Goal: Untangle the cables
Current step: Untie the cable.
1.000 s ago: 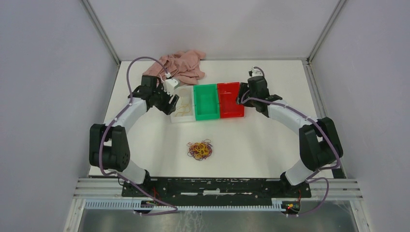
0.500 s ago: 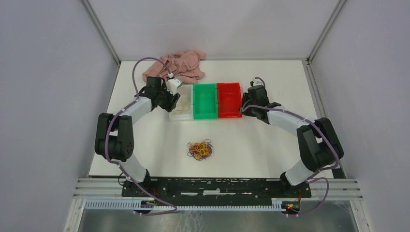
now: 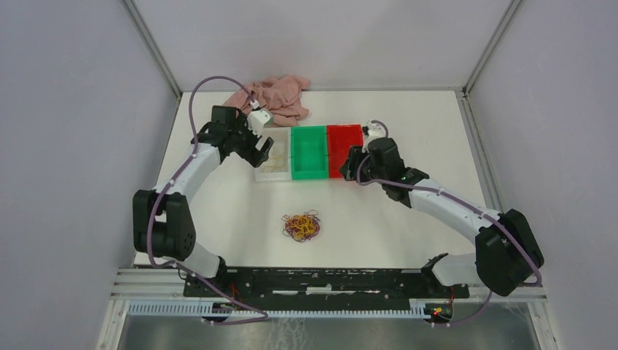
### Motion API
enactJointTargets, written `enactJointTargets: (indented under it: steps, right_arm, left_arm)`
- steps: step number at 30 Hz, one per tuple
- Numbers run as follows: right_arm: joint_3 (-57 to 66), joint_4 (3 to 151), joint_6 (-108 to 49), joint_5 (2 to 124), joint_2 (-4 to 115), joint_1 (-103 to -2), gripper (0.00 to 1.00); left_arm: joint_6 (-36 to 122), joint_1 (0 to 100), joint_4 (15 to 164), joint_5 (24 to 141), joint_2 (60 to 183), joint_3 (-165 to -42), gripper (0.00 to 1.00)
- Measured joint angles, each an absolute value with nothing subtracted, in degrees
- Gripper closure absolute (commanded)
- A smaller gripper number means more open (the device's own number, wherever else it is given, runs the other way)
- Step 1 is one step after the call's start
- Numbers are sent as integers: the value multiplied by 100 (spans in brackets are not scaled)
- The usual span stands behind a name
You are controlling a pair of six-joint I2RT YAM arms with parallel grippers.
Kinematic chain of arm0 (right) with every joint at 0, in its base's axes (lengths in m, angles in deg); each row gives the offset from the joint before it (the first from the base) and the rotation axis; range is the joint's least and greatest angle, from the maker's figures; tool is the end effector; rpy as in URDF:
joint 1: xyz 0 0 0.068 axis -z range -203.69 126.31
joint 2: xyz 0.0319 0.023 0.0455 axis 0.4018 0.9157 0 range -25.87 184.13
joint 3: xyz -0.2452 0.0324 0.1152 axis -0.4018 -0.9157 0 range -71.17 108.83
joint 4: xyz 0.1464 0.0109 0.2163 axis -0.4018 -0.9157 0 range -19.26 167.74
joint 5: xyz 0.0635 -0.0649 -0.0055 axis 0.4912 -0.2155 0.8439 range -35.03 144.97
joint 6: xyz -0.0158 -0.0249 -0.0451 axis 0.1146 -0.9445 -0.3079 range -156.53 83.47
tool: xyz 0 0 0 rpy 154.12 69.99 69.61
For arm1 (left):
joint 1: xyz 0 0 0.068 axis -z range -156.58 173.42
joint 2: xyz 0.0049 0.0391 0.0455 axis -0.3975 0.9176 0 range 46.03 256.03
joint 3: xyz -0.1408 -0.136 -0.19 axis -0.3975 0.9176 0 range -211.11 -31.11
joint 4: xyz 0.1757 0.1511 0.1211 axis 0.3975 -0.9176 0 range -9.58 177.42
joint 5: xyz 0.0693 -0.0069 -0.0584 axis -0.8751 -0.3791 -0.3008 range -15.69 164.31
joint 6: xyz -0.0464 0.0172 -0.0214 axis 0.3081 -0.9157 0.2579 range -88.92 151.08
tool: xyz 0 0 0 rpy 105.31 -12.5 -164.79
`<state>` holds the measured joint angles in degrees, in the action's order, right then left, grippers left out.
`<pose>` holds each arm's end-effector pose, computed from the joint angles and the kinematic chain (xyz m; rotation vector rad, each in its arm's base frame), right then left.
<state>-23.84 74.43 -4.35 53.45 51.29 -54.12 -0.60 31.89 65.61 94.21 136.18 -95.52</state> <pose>0.2553 0.1487 0.2412 0.0496 2.2108 0.5969 0.3345 -0.0620 0.2459 0.9540 2.1456 -0.2193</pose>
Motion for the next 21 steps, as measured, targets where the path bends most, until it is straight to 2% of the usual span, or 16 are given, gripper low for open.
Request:
enactJointTargets:
  steps: [9,21]
  right_arm:
    - [-2400,7688,-439,6183,5262,-7305,55]
    - [-2402,7788,-404,6854,6178,-7522,65]
  left_arm:
    - [-462,3189,4948,9933,12759,-10411,1]
    - [-738,3192,4220,10215,12021,-9960,1]
